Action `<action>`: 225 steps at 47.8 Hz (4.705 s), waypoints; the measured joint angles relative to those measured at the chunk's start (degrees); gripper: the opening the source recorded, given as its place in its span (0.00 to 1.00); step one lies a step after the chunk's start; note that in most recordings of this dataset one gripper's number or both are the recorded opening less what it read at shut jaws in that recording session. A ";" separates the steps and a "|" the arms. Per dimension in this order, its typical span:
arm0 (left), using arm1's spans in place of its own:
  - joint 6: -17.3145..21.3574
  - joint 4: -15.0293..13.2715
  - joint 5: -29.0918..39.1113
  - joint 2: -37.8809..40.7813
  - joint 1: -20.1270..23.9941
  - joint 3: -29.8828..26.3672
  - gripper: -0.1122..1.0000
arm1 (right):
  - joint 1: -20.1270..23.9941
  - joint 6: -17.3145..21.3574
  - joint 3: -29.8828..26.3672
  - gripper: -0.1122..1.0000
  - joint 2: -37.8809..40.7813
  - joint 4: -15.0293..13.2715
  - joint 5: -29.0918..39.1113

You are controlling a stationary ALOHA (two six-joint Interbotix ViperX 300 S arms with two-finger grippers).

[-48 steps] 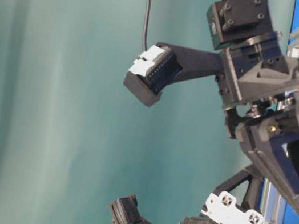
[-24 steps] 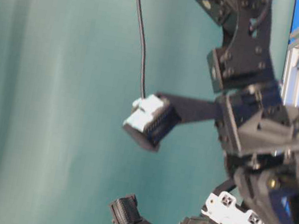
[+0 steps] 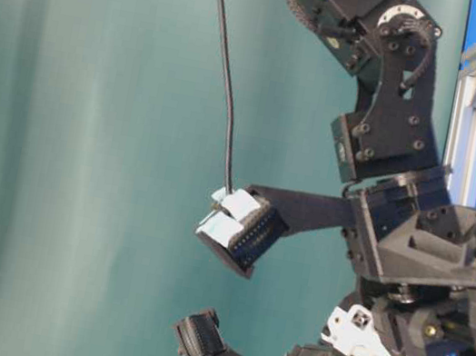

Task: Insert the wire through the string loop located on the left side.
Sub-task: 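Push the USB plug through the white zip-tie loop with the right gripper, then move the open left gripper over to the plug poking through the loop, then close the left gripper on the USB plug beyond the loop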

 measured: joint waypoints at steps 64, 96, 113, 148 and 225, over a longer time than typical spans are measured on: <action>0.18 0.00 -0.88 -23.12 2.72 26.10 0.10 | 0.00 -0.18 0.00 0.10 0.00 0.00 0.00; -0.53 0.00 0.79 -32.52 -17.67 28.39 0.10 | 0.09 -0.09 0.00 0.10 0.00 0.00 0.00; 0.26 0.26 2.90 -33.22 -19.60 28.48 0.10 | 0.00 0.00 0.00 0.10 0.00 0.09 0.00; -0.53 0.53 8.53 -32.70 -19.95 26.81 0.89 | 0.00 0.09 0.00 0.10 0.00 0.26 0.00; -0.53 0.62 4.48 -17.58 -20.04 23.47 0.28 | 0.00 0.09 0.00 0.10 0.00 0.18 -0.09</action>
